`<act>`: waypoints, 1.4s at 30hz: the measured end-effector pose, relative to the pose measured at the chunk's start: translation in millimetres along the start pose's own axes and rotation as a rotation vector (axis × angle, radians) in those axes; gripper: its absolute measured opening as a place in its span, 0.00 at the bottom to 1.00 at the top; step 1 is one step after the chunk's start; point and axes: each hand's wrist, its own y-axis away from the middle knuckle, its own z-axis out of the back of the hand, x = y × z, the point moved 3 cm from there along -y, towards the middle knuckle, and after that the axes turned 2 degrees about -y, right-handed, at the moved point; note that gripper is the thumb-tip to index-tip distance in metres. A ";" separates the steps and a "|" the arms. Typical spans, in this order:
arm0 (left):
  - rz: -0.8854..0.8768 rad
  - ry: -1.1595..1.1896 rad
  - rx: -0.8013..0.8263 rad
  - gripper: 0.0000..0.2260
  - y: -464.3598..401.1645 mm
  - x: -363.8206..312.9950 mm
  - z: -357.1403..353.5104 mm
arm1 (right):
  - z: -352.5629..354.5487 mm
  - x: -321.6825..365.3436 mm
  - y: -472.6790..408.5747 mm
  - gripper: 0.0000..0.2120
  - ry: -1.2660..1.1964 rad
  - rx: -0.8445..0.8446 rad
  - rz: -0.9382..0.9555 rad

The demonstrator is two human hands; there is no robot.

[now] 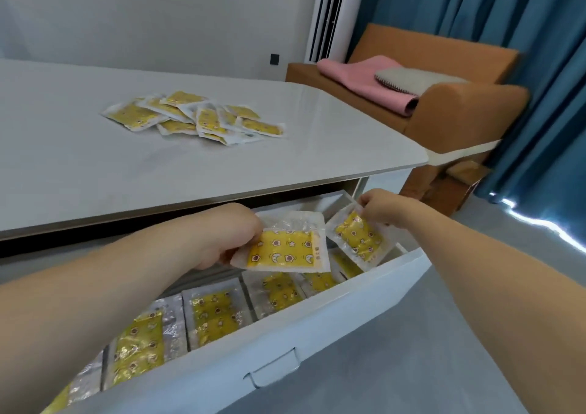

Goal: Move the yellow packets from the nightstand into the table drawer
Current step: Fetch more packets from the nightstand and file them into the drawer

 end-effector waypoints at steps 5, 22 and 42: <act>0.008 -0.177 -0.076 0.11 -34.8 -12.5 -28.9 | -17.6 -9.0 -30.7 0.18 0.188 0.105 0.003; -0.344 -0.914 0.076 0.12 -114.9 -37.8 -85.5 | -51.2 -2.7 -31.7 0.16 0.633 0.215 0.120; -0.163 -0.626 0.013 0.08 -144.3 -15.7 -115.4 | -59.8 -8.3 -44.1 0.23 0.897 0.169 0.323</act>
